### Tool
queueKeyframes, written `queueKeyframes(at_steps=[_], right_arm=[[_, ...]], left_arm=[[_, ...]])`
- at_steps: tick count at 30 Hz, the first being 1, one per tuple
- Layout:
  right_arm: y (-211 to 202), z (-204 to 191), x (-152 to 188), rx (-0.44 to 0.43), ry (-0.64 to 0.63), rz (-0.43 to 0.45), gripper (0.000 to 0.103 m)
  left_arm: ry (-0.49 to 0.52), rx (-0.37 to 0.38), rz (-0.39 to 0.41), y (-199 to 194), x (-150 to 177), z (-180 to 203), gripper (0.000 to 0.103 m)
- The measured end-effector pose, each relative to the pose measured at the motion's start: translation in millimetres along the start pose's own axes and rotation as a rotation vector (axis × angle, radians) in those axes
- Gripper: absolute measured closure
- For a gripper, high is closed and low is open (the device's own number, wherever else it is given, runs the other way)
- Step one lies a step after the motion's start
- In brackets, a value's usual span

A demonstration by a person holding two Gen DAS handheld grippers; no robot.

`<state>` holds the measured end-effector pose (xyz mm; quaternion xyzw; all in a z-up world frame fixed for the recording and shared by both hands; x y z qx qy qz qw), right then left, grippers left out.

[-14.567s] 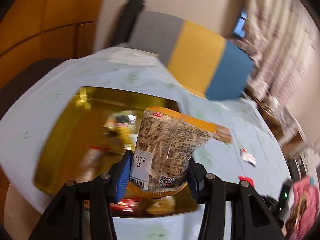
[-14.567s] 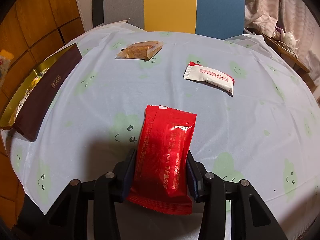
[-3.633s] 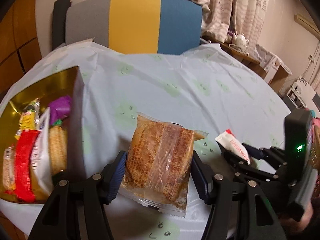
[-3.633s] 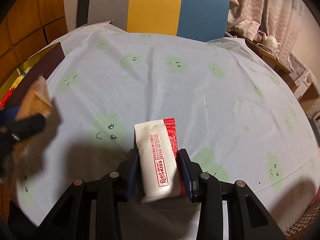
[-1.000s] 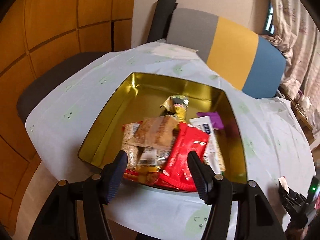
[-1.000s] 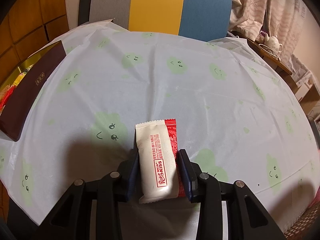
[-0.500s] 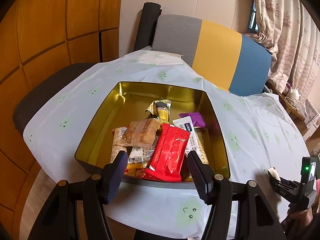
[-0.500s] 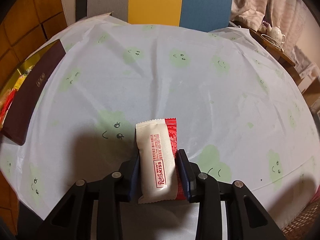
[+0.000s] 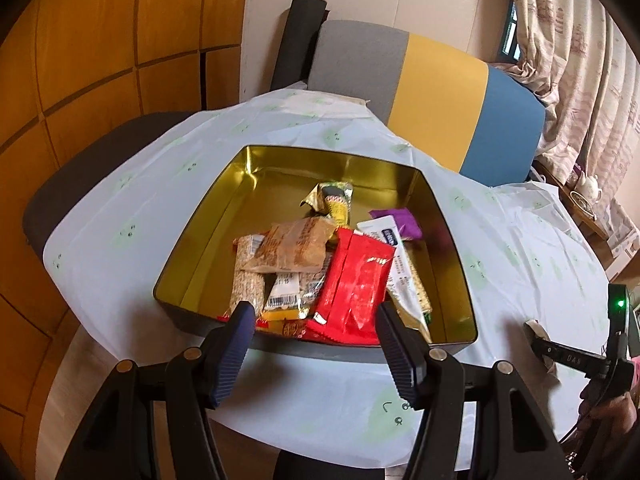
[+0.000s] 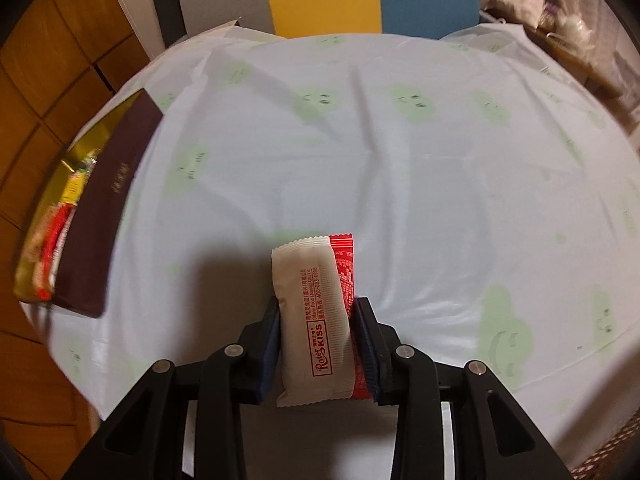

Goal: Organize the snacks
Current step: 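Carry the white packet into the gold tin and open the right gripper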

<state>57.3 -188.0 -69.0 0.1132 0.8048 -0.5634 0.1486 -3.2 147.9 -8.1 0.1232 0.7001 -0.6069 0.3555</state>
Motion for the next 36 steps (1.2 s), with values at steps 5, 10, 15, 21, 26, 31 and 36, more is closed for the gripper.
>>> queueKeyframes(at_steps=[5, 10, 15, 21, 26, 31, 36], right_arm=[[0, 0, -7, -0.099, 0.076, -0.009, 0.068], [1, -23, -13, -0.151, 0.043, -0.005, 0.068], [-12, -63, -23, -0.231, -0.038, 0.023, 0.068], [-12, -154, -35, -0.314, -0.256, 0.011, 0.068], [24, -218, -47, -0.31, -0.421, -0.029, 0.068], [76, -245, -60, -0.172, -0.525, -0.083, 0.068], [100, -252, -71, -0.093, -0.577, -0.071, 0.065]], left_arm=[[-0.005, -0.017, -0.019, 9, 4, -6, 0.04], [-0.037, -0.037, -0.029, 14, 5, -16, 0.04], [-0.048, -0.065, -0.018, 15, 5, -21, 0.04], [-0.073, -0.083, -0.013, 17, 3, -27, 0.04], [-0.076, -0.103, -0.011, 19, 2, -32, 0.039], [-0.087, -0.119, -0.032, 27, 2, -36, 0.039], [-0.074, -0.136, -0.027, 29, -1, -36, 0.039]])
Point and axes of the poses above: each gripper's, at about its wrist camera, not at the fingertips, and y roughly the way its jaws point, z to its right, x to its underside, the point moved 1 cm from there along y, roughly the way its jaws point, and after that the axes turned 11 degrees about -x, right-handed, at the moved point
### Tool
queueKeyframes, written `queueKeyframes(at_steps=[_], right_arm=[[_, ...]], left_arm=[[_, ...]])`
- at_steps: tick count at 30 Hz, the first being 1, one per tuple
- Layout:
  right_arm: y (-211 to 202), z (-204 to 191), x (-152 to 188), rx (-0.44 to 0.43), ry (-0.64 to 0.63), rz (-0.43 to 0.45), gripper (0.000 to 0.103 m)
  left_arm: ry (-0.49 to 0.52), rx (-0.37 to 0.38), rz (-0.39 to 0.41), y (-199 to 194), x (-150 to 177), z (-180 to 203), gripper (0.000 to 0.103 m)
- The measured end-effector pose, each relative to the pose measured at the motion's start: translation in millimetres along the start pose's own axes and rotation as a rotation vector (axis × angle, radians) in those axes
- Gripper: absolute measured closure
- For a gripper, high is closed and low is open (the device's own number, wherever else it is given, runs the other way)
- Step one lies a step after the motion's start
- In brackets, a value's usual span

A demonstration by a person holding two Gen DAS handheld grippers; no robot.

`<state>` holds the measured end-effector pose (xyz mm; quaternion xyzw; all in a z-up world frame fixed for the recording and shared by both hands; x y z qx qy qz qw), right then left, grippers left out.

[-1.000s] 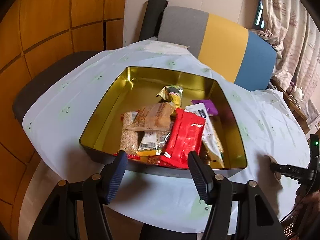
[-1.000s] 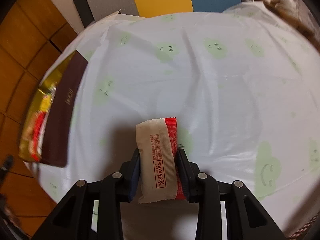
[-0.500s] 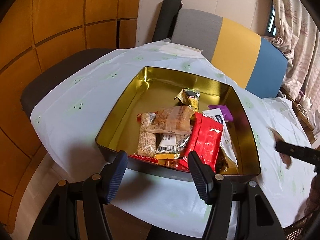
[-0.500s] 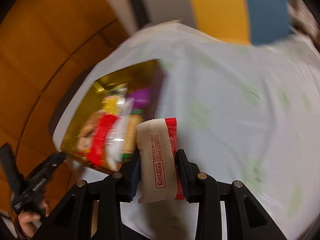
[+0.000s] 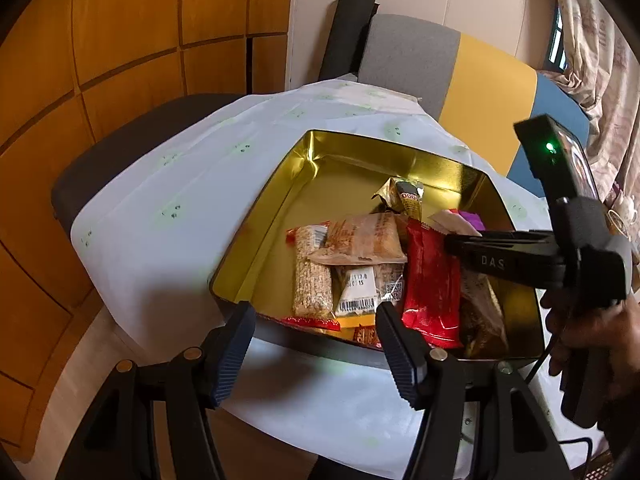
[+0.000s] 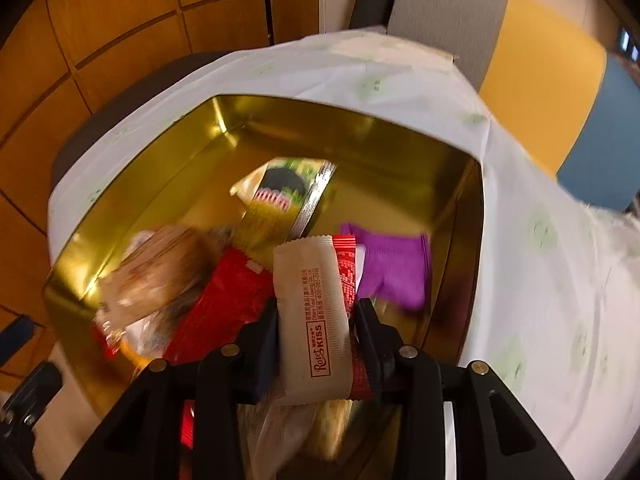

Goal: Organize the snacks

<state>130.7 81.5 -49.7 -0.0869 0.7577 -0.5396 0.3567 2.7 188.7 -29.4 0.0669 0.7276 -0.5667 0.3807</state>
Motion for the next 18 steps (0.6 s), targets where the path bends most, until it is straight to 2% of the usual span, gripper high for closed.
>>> queueKeyframes(at_steps=[4, 7, 9, 14, 18], right_arm=[[-5, 1, 3, 0.012, -0.028, 0.009, 0.058], [-7, -1, 5, 0.009, -0.026, 0.037, 0.042], [-14, -4, 10, -0.007, -0.033, 0.051, 0.041], [-30, -13, 18, 0.001, -0.05, 0.109, 0.03], [-48, -20, 30, 0.023, -0.052, 0.165, 0.026]], left_arm=[[-0.008, -0.012, 0.01, -1, -4, 0, 0.039], [-0.01, -0.015, 0.017, -3, -7, 2, 0.039], [-0.007, -0.022, 0.027, -6, -8, 4, 0.039], [-0.004, -0.022, 0.043, -14, -8, 8, 0.039], [0.001, -0.026, 0.059, -22, -8, 12, 0.039]])
Point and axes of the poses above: each gripper's, at about its wrist camera, not at the fingertips, and y roughly the way its jaws point, z to its right, x to its underside, the point moved 1 cm from there along y, roughly the way its jaws point, and after that the axes turned 11 degrees about -x, right-handed, at the moved point
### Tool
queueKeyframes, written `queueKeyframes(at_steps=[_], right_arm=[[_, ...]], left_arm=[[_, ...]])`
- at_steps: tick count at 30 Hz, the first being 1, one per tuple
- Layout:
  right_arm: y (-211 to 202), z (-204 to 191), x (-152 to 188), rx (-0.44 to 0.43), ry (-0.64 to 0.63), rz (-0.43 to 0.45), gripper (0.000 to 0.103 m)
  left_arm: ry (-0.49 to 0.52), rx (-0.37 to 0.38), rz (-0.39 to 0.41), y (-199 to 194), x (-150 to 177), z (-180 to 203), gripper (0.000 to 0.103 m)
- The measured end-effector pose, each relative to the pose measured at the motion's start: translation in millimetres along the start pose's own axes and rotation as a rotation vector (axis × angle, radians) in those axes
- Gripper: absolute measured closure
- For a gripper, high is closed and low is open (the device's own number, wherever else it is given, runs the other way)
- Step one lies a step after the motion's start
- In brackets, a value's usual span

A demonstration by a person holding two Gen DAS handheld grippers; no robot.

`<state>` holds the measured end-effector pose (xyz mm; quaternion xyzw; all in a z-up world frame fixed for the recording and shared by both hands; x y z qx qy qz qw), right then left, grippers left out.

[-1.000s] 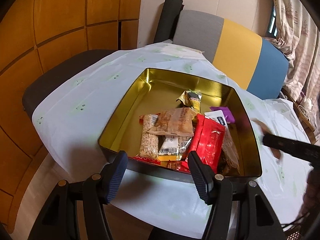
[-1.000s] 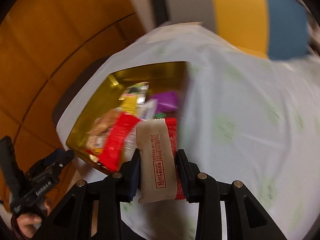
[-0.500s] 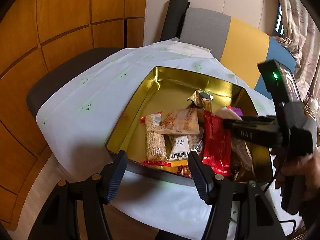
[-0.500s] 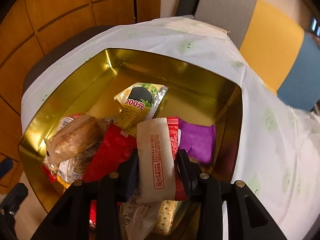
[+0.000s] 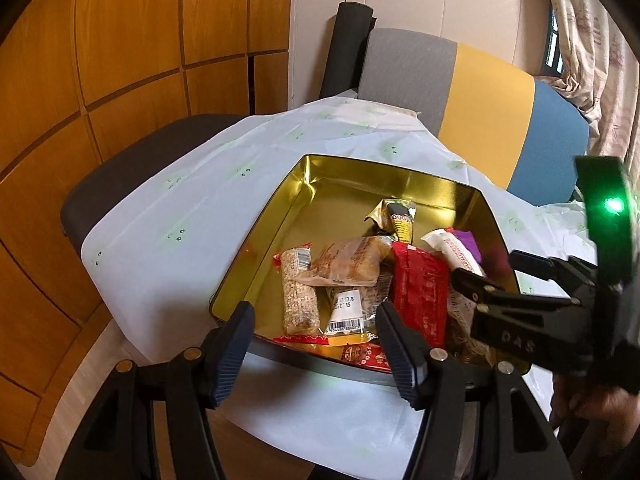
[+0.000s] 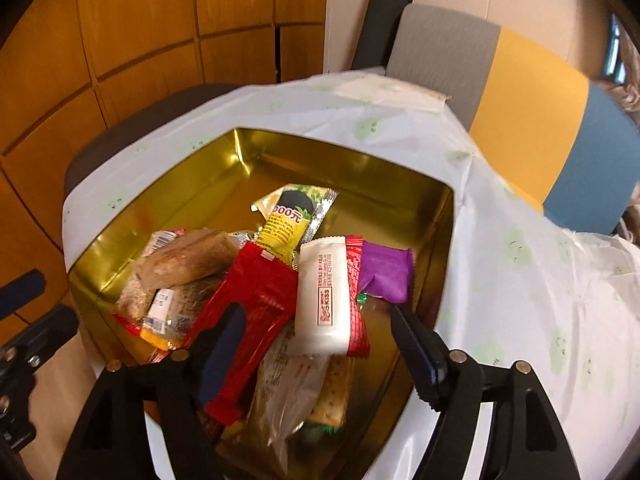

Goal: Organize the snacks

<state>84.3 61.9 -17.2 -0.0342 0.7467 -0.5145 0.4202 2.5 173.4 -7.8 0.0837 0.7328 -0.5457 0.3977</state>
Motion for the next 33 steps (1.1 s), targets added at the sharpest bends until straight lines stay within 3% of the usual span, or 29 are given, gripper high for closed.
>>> queueKeyframes(at_steps=[10, 21, 26, 29, 33], right_arm=[[-68, 7, 43, 0.154, 0.108, 0.145, 0.008], [-117, 32, 95, 0.247, 0.246, 0.215, 0.007], [-129, 35, 105, 0.262, 0.248, 0.243, 0.006], [-135, 38, 108, 0.267, 0.255, 0.257, 0.006], [-139, 39, 110, 0.271, 0.265, 0.272, 0.006]], left_arm=[[0.011, 0.029, 0.094, -34, 1, 16, 0.039], [0.038, 0.106, 0.146, -68, 5, 46, 0.033], [0.047, 0.015, 0.207, -82, 5, 55, 0.031], [0.048, 0.003, 0.233, -89, 6, 59, 0.03], [0.041, 0.003, 0.213, -89, 10, 59, 0.03]])
Point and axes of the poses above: each gripper's, at about its wrist camera, not at the fingertips, and y roughly the way its jaws point, z to its right, x to its underside, the point moved 1 cm from there along y, roughly the way its jaws point, and after that the axes turned 11 degrees about -x, right-handed, at the moved point
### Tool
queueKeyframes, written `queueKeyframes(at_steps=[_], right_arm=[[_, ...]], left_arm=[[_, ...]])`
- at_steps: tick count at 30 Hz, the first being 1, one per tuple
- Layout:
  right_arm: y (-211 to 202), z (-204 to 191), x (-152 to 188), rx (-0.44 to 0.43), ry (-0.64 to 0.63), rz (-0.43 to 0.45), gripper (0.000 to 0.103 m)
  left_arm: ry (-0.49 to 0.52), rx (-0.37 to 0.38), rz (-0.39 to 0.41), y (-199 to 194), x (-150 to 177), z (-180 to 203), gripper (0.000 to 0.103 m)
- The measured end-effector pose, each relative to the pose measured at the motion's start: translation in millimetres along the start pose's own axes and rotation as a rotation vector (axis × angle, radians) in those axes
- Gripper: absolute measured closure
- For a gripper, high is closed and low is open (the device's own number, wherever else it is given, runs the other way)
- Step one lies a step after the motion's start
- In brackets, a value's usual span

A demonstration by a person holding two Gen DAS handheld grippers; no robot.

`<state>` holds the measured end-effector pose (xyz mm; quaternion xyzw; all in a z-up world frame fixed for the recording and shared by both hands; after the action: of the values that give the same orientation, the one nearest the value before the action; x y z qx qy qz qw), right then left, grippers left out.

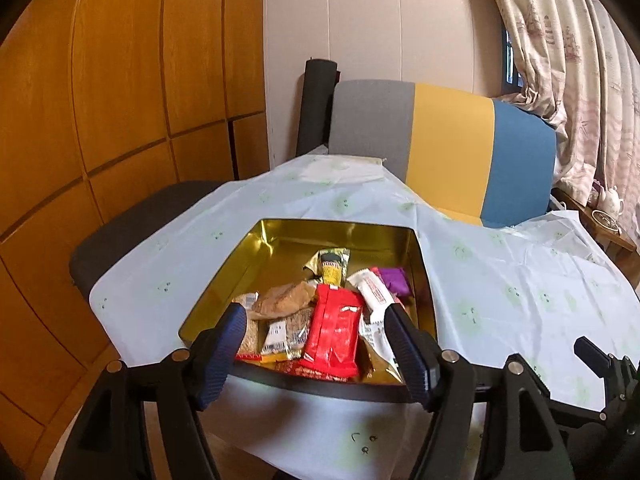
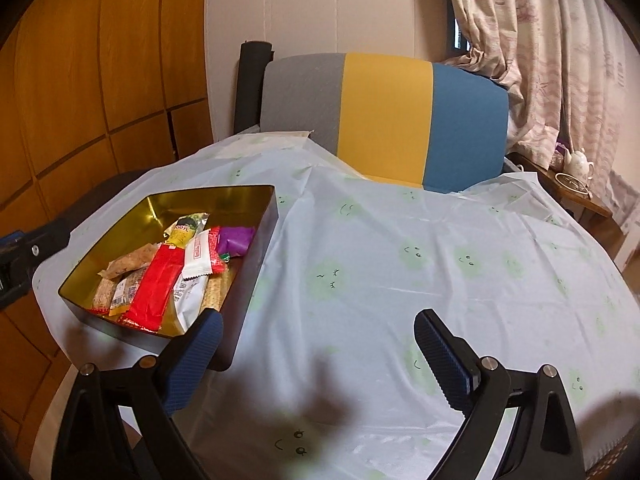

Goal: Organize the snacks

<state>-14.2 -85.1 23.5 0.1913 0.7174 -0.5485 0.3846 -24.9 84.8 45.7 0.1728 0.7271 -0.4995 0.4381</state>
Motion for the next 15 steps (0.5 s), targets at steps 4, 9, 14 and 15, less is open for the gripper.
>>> queueKeyframes(at_steps=[4, 9, 14, 15], right_arm=[[0, -2, 2, 0.003, 0.0, 0.003, 0.005], [1, -10, 3, -0.002, -0.017, 0.004, 0.005], [7, -23, 5, -0.008, -0.046, -0.009, 0.005], [7, -25, 5, -0.01, -0.05, -0.01, 0.005]], left_arm=[[0.001, -0.006, -0.019, 4, 4, -1, 0.031], [-0.001, -0.019, -0.014, 5, 7, -7, 0.031], [-0.015, -0.036, -0.014, 7, 8, -17, 0.031], [-0.015, -0.04, -0.019, 9, 8, -19, 0.031]])
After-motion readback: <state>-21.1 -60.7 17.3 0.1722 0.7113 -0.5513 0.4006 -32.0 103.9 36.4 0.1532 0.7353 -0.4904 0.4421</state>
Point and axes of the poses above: each gripper's, at about its wrist camera, not at the fingertips, and y roughly the way its jaws point, z to its right, x to its underside, the point moved 1 cm from there along y, roughly the way its jaws point, and after that the axes turned 11 degrees about -x, right-handed, at the moved point
